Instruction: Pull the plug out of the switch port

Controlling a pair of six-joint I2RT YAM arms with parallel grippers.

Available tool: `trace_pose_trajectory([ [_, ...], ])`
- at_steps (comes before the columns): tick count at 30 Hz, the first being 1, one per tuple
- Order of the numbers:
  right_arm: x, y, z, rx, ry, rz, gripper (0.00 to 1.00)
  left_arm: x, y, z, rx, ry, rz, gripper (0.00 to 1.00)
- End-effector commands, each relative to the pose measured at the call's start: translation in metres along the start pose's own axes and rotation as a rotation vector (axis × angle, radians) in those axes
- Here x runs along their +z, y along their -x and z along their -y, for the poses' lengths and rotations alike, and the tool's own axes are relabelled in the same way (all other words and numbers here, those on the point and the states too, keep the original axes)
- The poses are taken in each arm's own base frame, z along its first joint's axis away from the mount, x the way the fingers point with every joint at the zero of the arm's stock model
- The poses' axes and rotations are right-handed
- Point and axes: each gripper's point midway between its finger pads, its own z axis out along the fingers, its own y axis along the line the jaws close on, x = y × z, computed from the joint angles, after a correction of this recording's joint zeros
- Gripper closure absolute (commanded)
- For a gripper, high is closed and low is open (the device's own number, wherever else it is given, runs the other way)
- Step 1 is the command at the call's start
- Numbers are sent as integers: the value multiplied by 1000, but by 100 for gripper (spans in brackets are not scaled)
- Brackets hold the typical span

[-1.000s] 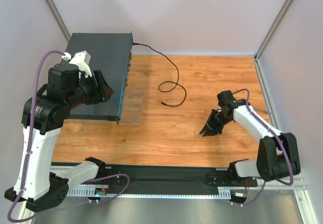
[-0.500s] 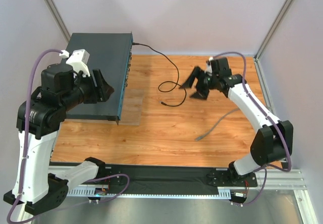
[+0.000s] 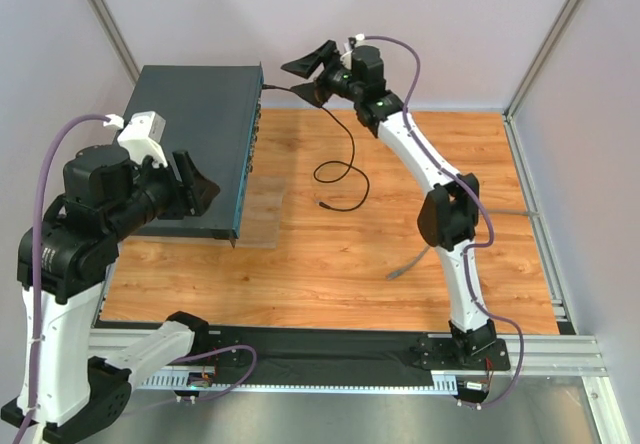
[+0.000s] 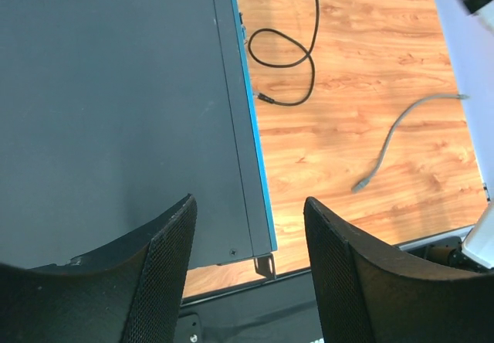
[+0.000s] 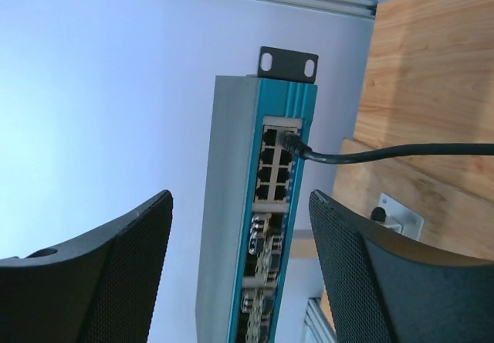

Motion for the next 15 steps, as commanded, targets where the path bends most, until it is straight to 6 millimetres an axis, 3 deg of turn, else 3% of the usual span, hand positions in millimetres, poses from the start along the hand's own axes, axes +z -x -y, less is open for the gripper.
trace_pose_trajectory([
  [1,16,-11,-37,64,96,41,27,2,8,4,-9,-14,24,35],
  [7,32,-29,-29,72,93,83,30,-6,9,2,-8,-3,34,34],
  [11,42,-29,-23,100,118,121,52,-7,3,3,-15,-8,10,35],
  [15,51,-26,-13,122,104,142,57,-11,3,2,-12,-6,8,35],
])
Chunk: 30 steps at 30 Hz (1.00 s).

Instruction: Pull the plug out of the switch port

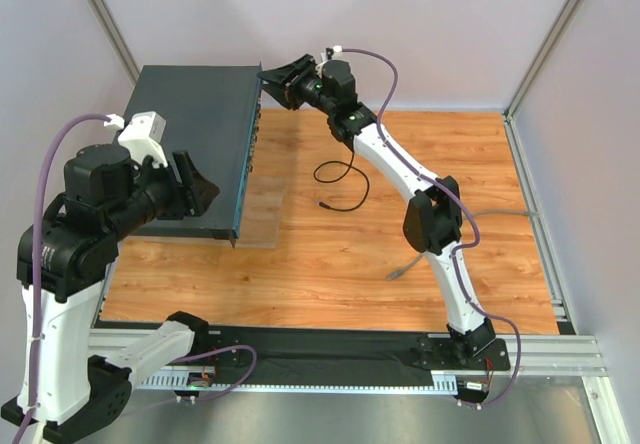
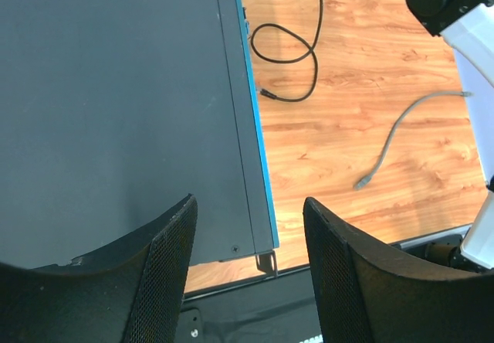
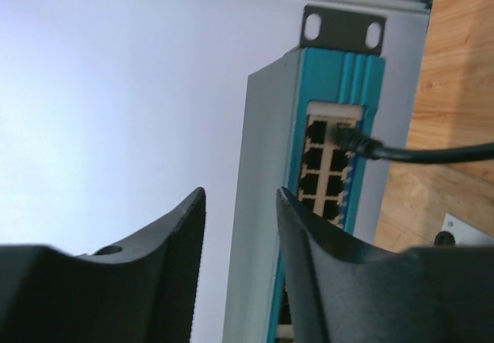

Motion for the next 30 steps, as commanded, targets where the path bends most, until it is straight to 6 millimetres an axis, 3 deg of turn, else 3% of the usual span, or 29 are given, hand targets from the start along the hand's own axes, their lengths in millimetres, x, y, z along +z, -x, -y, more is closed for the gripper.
trace_pose_trajectory([
  [1,9,18,2,31,25,79,60,-11,4,2,-8,-5,15,35],
  [3,8,18,13,40,0,91,63,-12,3,0,-6,1,16,35],
  [5,1,20,6,33,6,107,62,-12,2,0,-7,1,9,35],
  [6,0,20,19,36,-24,121,62,-11,2,0,-9,1,8,35],
  [7,-1,21,16,38,-19,129,62,-10,3,1,-9,1,9,35],
  [11,5,21,25,59,-16,116,60,-7,3,2,-3,-4,-4,35],
  [19,12,25,18,61,29,131,58,-6,2,1,4,3,-13,35],
  [22,17,27,29,93,18,131,57,-4,2,1,7,4,-18,35],
  [30,25,27,28,90,25,136,59,-4,3,0,18,13,-26,35],
])
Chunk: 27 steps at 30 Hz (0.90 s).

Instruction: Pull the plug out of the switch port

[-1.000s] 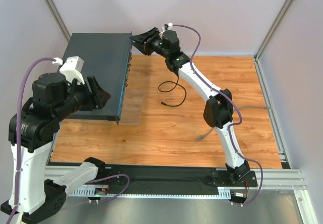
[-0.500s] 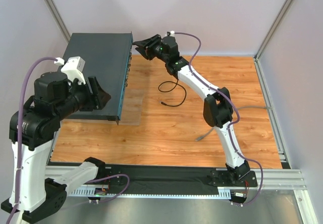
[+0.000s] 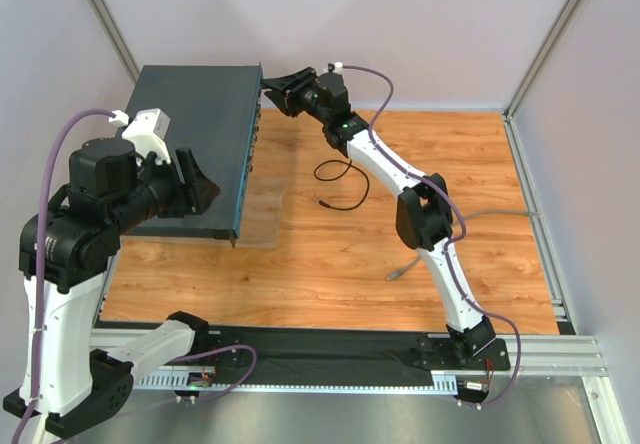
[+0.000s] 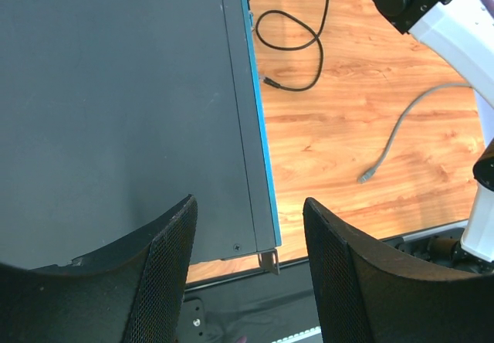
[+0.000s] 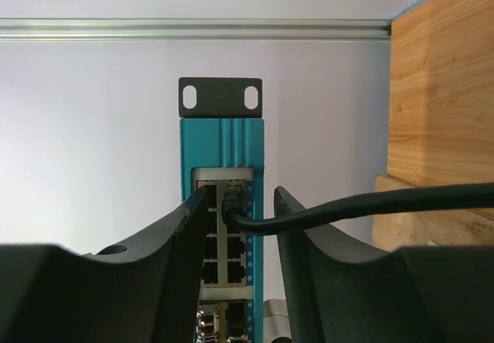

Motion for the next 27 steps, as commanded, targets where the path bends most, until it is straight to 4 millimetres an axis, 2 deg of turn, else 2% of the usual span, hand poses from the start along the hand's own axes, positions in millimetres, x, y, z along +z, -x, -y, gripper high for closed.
trace_pose_trajectory([
  [1,2,4,-23,0,59,31,59,-7,5,1,15,-5,15,35],
  [11,4,1,-34,24,100,19,67,-6,6,1,18,-3,14,35],
  [16,3,-5,-44,47,125,5,69,-5,6,1,17,-5,10,35],
  [21,5,-10,-45,80,137,-5,71,-5,5,1,13,-5,6,35],
  [24,6,-11,-44,108,135,-8,76,-7,4,1,10,-5,10,35],
  [25,6,-12,-43,123,133,-15,81,-6,3,1,10,-2,7,35],
  [27,5,-16,-44,136,139,-29,82,-7,3,0,9,-2,7,35],
])
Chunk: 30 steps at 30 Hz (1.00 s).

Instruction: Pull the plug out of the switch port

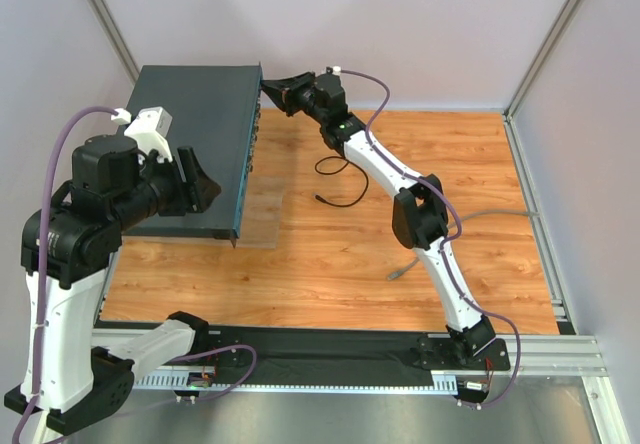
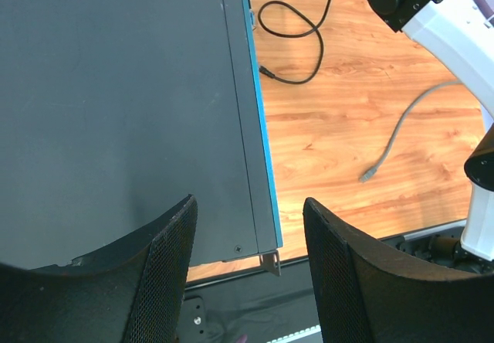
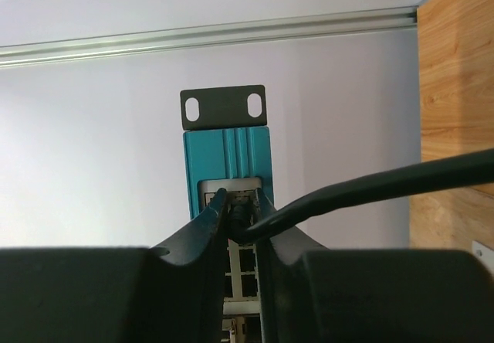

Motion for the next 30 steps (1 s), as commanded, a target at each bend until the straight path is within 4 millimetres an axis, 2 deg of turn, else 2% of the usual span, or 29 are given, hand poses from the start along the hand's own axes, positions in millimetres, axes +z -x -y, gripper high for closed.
trace_pose_trajectory([
  [1,-3,-16,-43,48,126,-33,84,-8,2,0,6,-4,15,35],
  [3,-4,-18,-41,67,125,-37,88,-8,2,0,5,-3,14,35],
  [4,-4,-19,-42,82,126,-42,100,-9,2,0,3,-4,15,35],
  [6,-4,-16,-36,104,116,-38,100,-8,1,0,5,-3,14,35],
  [9,-6,-14,-44,188,194,-55,100,-9,2,0,3,-4,17,35],
  [10,-9,-13,-55,195,252,-66,100,-9,2,0,3,-3,17,35],
  [11,-8,-10,-53,214,268,-71,100,-9,2,0,4,-5,18,35],
  [15,-17,1,-69,211,346,-75,100,-8,2,1,0,-8,18,35],
  [16,-17,5,-60,209,328,-62,100,-8,1,1,0,-9,16,35],
  [17,-22,8,-68,197,336,-56,100,-8,2,1,-1,-10,18,35],
  [20,-28,21,-58,195,320,-27,100,-8,1,1,-4,-11,17,35],
  [23,-32,28,-58,225,362,-31,100,-9,1,1,-7,-13,21,35],
  [25,-34,30,-60,207,367,-25,100,-9,0,2,-9,-15,22,35],
  [27,-37,30,-70,187,380,-29,100,-10,0,1,-9,-12,23,35],
  [28,-32,26,-59,166,303,-56,100,-10,0,1,-9,-13,23,35],
  [29,-38,27,-69,45,266,-41,100,-10,0,1,-9,-14,24,35],
  [30,-41,30,-65,2,200,-17,100,-12,2,2,-5,-17,31,35],
])
